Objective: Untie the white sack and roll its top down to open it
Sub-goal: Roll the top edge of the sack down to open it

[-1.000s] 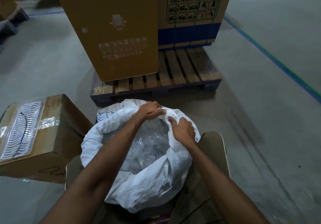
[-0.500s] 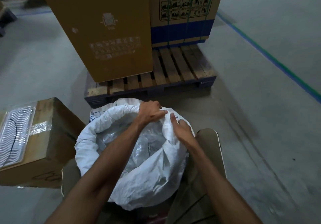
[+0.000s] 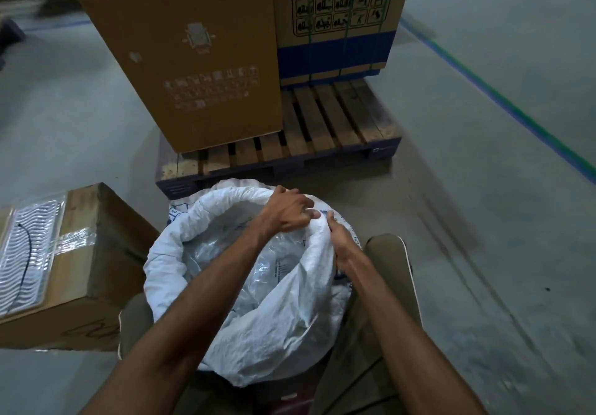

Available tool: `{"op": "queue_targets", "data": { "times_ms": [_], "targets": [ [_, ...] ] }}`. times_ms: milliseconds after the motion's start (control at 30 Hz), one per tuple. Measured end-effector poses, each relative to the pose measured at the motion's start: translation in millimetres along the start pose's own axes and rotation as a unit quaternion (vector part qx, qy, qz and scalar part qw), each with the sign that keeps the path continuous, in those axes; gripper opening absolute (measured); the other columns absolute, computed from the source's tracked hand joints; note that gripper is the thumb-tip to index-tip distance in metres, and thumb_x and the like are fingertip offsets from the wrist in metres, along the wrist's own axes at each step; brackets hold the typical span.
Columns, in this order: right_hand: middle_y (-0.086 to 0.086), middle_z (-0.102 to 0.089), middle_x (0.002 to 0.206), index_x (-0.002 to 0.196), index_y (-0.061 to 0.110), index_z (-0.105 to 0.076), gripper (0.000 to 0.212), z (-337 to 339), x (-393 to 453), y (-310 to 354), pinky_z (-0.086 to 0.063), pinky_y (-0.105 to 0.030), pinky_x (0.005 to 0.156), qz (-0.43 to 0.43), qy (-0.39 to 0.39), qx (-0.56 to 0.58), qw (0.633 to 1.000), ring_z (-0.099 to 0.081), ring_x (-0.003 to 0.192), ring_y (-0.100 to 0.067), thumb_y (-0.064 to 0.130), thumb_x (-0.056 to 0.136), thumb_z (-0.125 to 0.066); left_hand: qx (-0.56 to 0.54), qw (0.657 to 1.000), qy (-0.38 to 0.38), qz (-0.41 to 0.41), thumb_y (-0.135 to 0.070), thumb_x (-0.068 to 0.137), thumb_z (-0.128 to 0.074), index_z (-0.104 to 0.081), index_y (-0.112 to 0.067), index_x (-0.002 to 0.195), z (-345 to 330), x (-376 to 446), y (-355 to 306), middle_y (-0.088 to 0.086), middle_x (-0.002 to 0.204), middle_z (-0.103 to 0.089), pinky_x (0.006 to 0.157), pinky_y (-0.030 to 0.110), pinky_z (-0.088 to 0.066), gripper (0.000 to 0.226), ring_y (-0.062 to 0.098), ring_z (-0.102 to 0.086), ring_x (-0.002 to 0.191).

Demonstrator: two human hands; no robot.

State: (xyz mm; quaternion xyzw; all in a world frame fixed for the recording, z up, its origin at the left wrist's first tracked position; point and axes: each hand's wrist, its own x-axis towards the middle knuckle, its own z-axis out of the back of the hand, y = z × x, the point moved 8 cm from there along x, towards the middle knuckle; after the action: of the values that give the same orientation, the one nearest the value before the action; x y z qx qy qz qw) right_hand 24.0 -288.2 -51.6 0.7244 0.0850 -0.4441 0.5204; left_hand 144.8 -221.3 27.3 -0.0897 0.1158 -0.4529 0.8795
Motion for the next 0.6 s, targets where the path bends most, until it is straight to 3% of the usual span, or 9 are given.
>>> {"op": "queue_targets", "data": {
  "times_ms": [33, 100, 200, 333, 400, 467, 533, 600],
  "targets": [
    [-0.011, -0.064, 0.135, 0.137, 0.017, -0.064, 0.093, 6, -10, 2, -0.050, -0.046, 0.103, 0.022, -0.041, -0.089, 0.995, -0.064, 0.118, -0.033, 0.089, 0.085, -0.037, 0.026, 0.999, 0.005, 0.017, -0.051, 0.089, -0.041, -0.047, -0.020, 0.057, 1, 2, -3, -0.002, 0.062, -0.053, 0.086, 0.042, -0.035, 0.045, 0.020, -0.055, 0.074],
    [-0.012, -0.065, 0.129, 0.130, 0.013, -0.066, 0.090, 11, -32, 10, -0.046, -0.046, 0.106, 0.085, -0.124, -0.221, 0.964, -0.060, 0.122, -0.035, 0.083, 0.092, -0.024, 0.039, 0.997, 0.007, 0.065, -0.057, 0.078, -0.039, -0.047, -0.019, 0.051, 1, 8, -8, -0.001, 0.056, -0.055, 0.086, 0.042, -0.035, 0.047, 0.019, -0.054, 0.064],
    [-0.017, -0.067, 0.124, 0.122, 0.005, -0.064, 0.068, 14, -48, 8, -0.047, -0.045, 0.104, 0.110, -0.186, -0.217, 0.952, -0.061, 0.120, -0.038, 0.064, 0.101, -0.039, 0.015, 0.994, 0.004, 0.110, -0.049, 0.069, -0.046, -0.069, -0.016, 0.065, -2, 15, -10, 0.001, 0.068, -0.066, 0.095, 0.045, -0.038, 0.041, 0.019, -0.060, 0.070],
    [-0.008, -0.070, 0.111, 0.114, 0.009, -0.064, 0.035, 13, -30, 2, -0.053, -0.039, 0.094, 0.072, -0.161, -0.056, 0.983, -0.065, 0.102, -0.026, 0.041, 0.106, -0.052, -0.073, 0.994, -0.016, 0.083, -0.055, 0.085, -0.049, -0.075, -0.021, 0.083, 11, 8, 2, 0.000, 0.083, -0.068, 0.103, 0.048, -0.041, 0.043, 0.019, -0.061, 0.089],
    [-0.009, -0.068, 0.096, 0.105, 0.008, -0.066, 0.031, 12, -24, 4, -0.055, -0.039, 0.086, 0.049, -0.134, 0.023, 0.990, -0.068, 0.097, -0.031, 0.034, 0.108, -0.049, -0.093, 0.991, -0.040, 0.087, -0.056, 0.097, -0.049, -0.069, -0.021, 0.119, 14, -8, 6, 0.007, 0.123, -0.062, 0.112, 0.047, -0.035, 0.046, 0.023, -0.051, 0.122],
    [-0.006, -0.064, 0.089, 0.096, 0.012, -0.061, 0.029, 6, -23, 8, -0.054, -0.035, 0.076, 0.027, -0.076, 0.108, 0.991, -0.067, 0.088, -0.027, 0.027, 0.111, -0.040, -0.136, 0.983, -0.062, 0.111, -0.061, 0.097, -0.053, -0.045, -0.024, 0.148, 6, -39, 5, 0.009, 0.150, -0.042, 0.116, 0.046, -0.032, 0.063, 0.026, -0.037, 0.139],
    [-0.003, -0.070, 0.080, 0.094, 0.017, -0.055, 0.028, 4, -22, 11, -0.052, -0.032, 0.067, 0.005, -0.046, 0.193, 0.980, -0.066, 0.074, -0.019, 0.022, 0.111, -0.034, -0.213, 0.966, -0.047, 0.137, -0.074, 0.089, -0.057, -0.039, -0.027, 0.150, -9, -77, -3, 0.006, 0.149, -0.042, 0.110, 0.042, -0.041, 0.079, 0.021, -0.043, 0.132],
    [0.004, -0.072, 0.059, 0.094, 0.018, -0.057, 0.029, 3, -18, 11, -0.051, -0.032, 0.065, -0.003, -0.038, 0.214, 0.976, -0.065, 0.072, -0.018, 0.021, 0.110, -0.032, -0.277, 0.952, -0.007, 0.127, -0.074, 0.076, -0.073, -0.058, -0.028, 0.131, -18, -106, -18, -0.006, 0.124, -0.061, 0.092, 0.025, -0.049, 0.072, 0.006, -0.058, 0.107]
  ]
}}
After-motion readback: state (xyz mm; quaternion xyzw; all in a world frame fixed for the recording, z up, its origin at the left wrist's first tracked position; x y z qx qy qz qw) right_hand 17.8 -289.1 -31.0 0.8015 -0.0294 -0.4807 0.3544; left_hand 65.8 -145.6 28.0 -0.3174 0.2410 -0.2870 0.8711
